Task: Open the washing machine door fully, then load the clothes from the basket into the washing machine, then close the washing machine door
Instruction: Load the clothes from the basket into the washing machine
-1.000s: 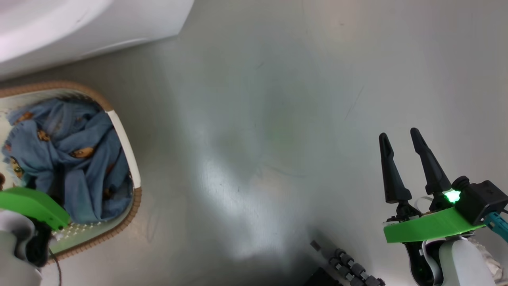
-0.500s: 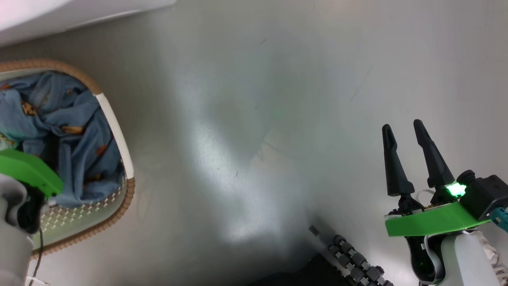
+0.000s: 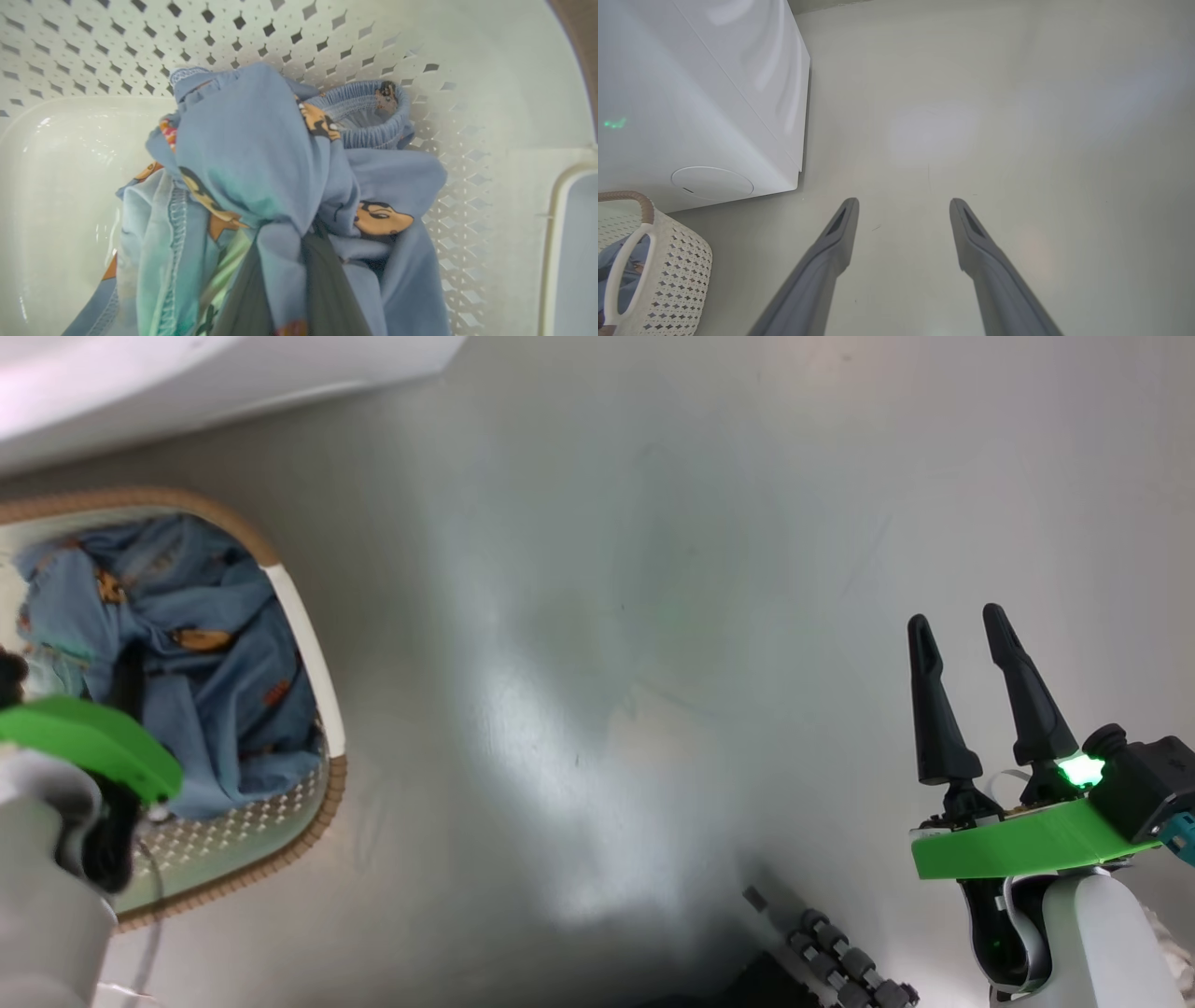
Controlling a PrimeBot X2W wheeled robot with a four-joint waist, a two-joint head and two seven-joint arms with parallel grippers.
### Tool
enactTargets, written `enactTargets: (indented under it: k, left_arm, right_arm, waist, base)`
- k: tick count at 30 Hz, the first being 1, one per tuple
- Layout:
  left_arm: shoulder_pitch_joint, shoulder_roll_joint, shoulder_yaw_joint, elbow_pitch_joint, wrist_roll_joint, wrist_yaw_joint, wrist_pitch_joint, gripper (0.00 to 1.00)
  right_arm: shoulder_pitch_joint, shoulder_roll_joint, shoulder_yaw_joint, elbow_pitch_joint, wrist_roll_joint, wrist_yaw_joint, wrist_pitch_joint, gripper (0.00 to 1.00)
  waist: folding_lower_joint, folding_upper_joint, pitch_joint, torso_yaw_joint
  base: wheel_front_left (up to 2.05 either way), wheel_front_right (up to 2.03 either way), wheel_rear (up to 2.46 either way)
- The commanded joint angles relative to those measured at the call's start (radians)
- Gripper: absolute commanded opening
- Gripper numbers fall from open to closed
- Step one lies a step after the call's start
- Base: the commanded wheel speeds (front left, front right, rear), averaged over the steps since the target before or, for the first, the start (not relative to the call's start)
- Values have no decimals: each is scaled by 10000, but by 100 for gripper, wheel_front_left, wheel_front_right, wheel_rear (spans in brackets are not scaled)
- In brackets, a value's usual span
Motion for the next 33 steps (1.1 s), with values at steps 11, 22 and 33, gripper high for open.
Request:
enactTargets:
  k: [11,22,33]
  left_arm:
    - [1595,307,-113,-759,-150,-29,-1342,0]
    - [3069,-292,1366,-2289,1338,-29,-1357,0]
    - [4726,-1377,3638,-4251,3356,-29,-1358,0]
  right_arm:
    - [146,-83,204,183,-306,16,-76,100]
    - [287,-83,279,602,-625,16,-76,100]
    - [583,-83,347,1101,-842,16,-76,100]
  waist:
    - [0,0,-1981,577]
    - [0,0,-3568,1182]
    - [0,0,-5223,1826]
  base:
    - [0,0,0]
    - [0,0,0]
    - [0,0,0]
